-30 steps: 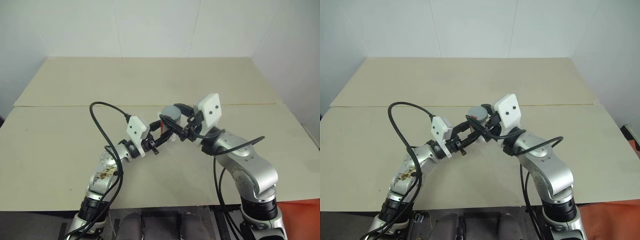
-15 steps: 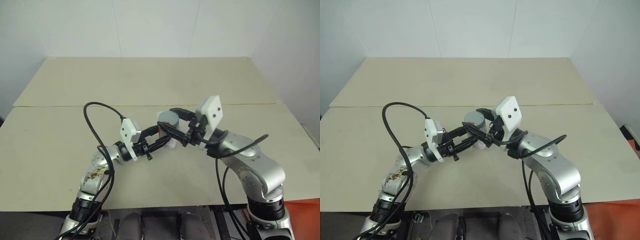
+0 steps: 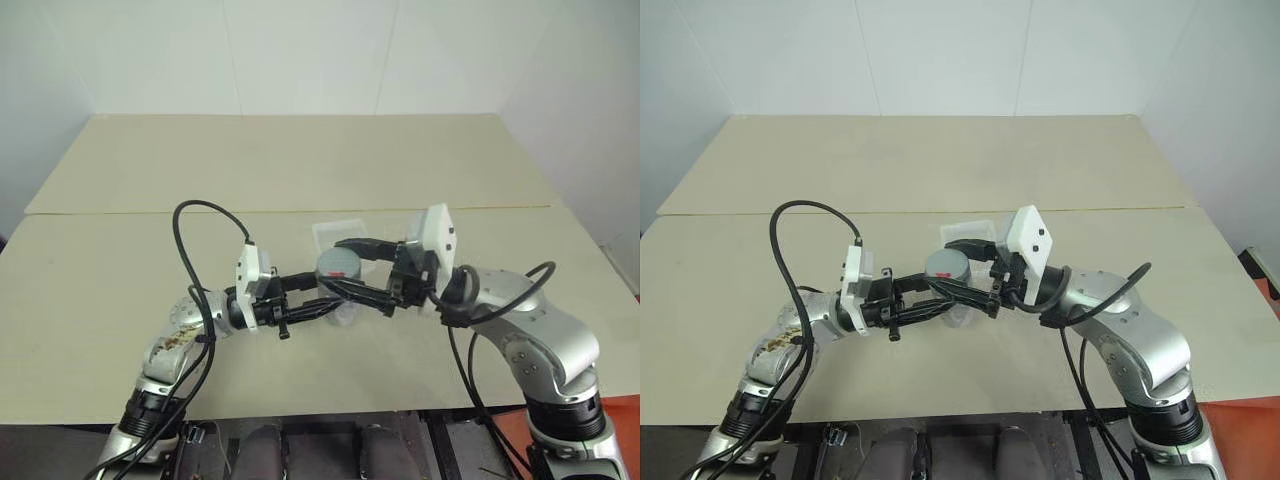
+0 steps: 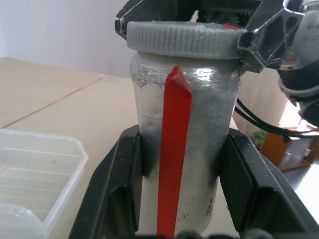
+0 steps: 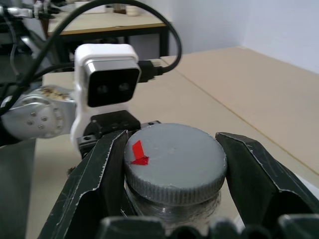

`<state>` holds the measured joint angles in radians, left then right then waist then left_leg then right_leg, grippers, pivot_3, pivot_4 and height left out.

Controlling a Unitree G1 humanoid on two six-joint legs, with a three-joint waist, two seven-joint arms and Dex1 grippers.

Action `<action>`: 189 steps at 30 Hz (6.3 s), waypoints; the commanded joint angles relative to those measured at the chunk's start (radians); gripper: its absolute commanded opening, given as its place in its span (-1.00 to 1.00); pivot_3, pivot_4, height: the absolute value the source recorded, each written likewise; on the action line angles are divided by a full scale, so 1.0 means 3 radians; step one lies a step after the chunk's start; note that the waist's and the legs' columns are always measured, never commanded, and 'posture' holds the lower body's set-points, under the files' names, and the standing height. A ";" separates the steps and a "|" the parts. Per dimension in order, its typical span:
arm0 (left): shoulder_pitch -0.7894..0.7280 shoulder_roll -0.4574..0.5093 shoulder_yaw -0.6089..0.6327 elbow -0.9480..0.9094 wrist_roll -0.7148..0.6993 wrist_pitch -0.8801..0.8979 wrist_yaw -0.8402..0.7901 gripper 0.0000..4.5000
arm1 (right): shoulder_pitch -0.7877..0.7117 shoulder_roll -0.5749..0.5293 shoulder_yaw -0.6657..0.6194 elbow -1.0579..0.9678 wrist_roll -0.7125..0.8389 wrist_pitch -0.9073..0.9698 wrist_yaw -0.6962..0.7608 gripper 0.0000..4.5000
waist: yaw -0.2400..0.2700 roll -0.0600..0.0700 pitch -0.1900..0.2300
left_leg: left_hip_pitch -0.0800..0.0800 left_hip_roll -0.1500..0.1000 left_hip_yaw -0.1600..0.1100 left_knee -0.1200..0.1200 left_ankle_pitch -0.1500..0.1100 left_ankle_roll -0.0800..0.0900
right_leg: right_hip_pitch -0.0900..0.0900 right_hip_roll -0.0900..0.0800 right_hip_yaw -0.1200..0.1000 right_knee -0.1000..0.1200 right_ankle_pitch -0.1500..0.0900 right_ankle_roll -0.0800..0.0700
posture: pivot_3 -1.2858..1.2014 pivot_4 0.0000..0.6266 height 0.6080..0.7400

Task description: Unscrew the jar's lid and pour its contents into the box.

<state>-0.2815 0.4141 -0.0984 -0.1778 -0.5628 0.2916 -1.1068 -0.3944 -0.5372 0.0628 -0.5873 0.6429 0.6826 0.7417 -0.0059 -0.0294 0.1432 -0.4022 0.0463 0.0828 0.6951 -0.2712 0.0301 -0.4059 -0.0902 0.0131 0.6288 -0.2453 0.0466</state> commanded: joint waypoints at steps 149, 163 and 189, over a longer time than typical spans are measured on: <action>-0.0136 -0.0031 -0.0080 -0.0044 0.0156 -0.0391 -0.0070 -0.18 | 0.0007 -0.0056 -0.0073 0.0056 -0.0069 -0.0535 0.0019 0.98 | 0.0054 0.0000 0.0000 | -0.0002 -0.0001 0.0000 0.0002 0.0000 0.0001 | 0.0000 -0.0001 0.0000 -0.0001 0.0000 0.0000 | 0.03 -0.52 1.00; -0.0113 -0.0015 -0.0040 0.0004 0.0129 -0.0443 -0.0125 -0.18 | 0.0157 -0.0143 -0.0262 0.0052 0.0013 -0.0527 0.0023 0.98 | 0.0054 0.0000 0.0000 | -0.0002 -0.0001 0.0001 0.0002 0.0000 0.0001 | 0.0000 -0.0001 0.0000 -0.0001 0.0000 0.0000 | 0.03 -0.52 1.00; -0.0123 -0.0040 0.0001 0.0097 0.0147 -0.0529 -0.0173 -0.18 | 0.0585 -0.0482 -0.0581 -0.0192 0.0223 -0.0488 0.0211 0.98 | 0.0050 0.0000 0.0000 | -0.0001 -0.0001 0.0000 0.0001 -0.0001 0.0001 | 0.0001 -0.0001 0.0001 -0.0001 0.0000 0.0000 | 0.03 -0.52 1.00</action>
<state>-0.3119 0.4052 -0.1011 -0.1260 -0.5104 0.1523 -1.1529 -0.2160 -0.6683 -0.0886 -0.6006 0.6796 0.5330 0.7953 0.0091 -0.0293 0.1433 -0.4025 0.0461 0.0830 0.6955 -0.2714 0.0305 -0.4057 -0.0904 0.0135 0.6286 -0.2453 0.0466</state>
